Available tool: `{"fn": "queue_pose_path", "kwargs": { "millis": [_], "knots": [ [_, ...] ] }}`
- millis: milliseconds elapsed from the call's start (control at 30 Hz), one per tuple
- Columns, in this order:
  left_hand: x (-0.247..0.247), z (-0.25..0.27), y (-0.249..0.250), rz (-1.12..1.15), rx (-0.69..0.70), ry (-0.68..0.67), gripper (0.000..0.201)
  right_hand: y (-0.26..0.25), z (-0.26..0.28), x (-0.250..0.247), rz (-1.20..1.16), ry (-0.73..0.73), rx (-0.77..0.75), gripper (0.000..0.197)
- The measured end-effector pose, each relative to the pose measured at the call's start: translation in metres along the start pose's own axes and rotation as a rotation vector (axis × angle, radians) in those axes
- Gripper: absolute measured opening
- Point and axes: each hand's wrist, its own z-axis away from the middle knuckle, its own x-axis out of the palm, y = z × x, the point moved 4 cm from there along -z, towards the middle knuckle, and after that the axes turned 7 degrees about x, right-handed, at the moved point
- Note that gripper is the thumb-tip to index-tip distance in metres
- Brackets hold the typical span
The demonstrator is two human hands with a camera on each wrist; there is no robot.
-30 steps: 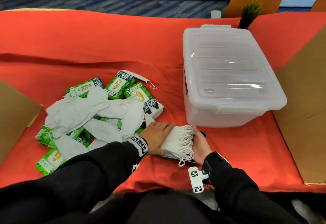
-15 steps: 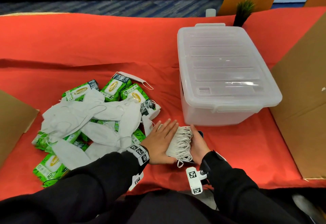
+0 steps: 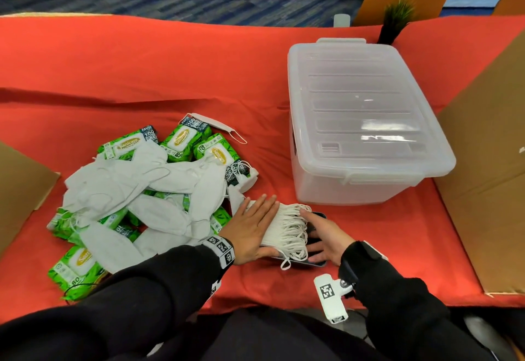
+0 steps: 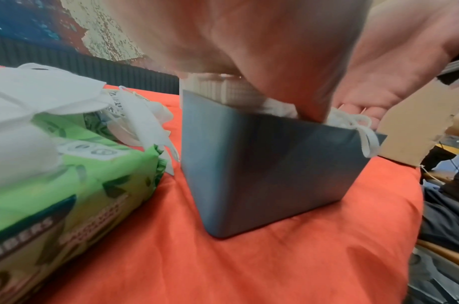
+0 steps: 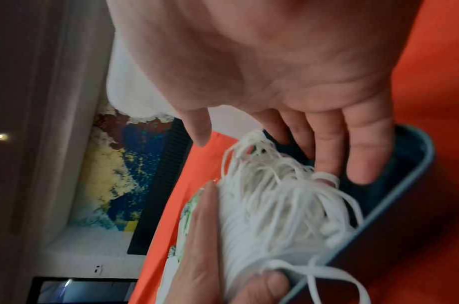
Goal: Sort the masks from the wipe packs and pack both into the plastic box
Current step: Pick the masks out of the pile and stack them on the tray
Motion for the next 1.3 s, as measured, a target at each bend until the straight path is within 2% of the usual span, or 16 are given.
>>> {"fn": "queue_pose_path", "kwargs": {
  "millis": [67,167,233,333,433,500,567,700,833,933,1100,1167,1200,1300],
  "knots": [
    [-0.002,0.001,-0.005,0.02,-0.002,-0.003,0.115,-0.012,0.018,-0.008,0.081,0.072,-0.092,0.051],
    [-0.01,0.009,-0.018,0.144,-0.056,0.003,0.124,-0.03,0.04,-0.018,0.071,0.142,-0.268,0.038],
    [-0.02,0.024,-0.035,0.301,-0.108,0.104,0.125,-0.043,0.051,-0.013,0.029,0.104,-0.341,0.028],
    [-0.039,0.059,-0.074,0.506,-0.242,0.262,0.101,-0.059,0.06,0.012,0.042,0.004,-0.444,0.02],
    [-0.051,0.101,-0.121,0.544,-0.438,0.315,0.061,-0.072,0.056,0.05,0.224,-0.015,-0.564,0.015],
    [-0.056,0.132,-0.148,0.607,-0.555,0.345,0.036,-0.08,0.048,0.077,0.307,-0.033,-0.588,0.015],
    [-0.059,0.16,-0.169,0.632,-0.645,0.373,0.025,-0.089,0.041,0.104,0.331,-0.064,-0.565,0.016],
    [-0.062,0.209,-0.2,0.629,-0.768,0.344,0.018,-0.111,0.029,0.153,0.354,-0.099,-0.564,0.012],
    [-0.058,0.249,-0.23,0.584,-0.864,0.336,0.019,-0.134,0.011,0.211,0.421,-0.162,-0.537,0.011],
    [-0.053,0.268,-0.252,0.519,-0.932,0.315,0.023,-0.149,-0.01,0.251,0.513,-0.149,-0.547,0.012],
    [-0.032,0.286,-0.284,0.392,-1.086,0.155,0.088,-0.173,-0.047,0.314,0.774,-0.019,-0.654,0.023],
    [-0.021,0.284,-0.291,0.388,-1.087,0.083,0.101,-0.176,-0.062,0.335,0.888,0.011,-0.639,0.034],
    [-0.019,0.279,-0.291,0.366,-1.063,0.077,0.1,-0.177,-0.068,0.342,0.937,0.039,-0.637,0.039],
    [-0.025,0.26,-0.287,0.266,-0.902,0.175,0.073,-0.179,-0.086,0.355,1.028,0.154,-0.605,0.058]
  ]
}}
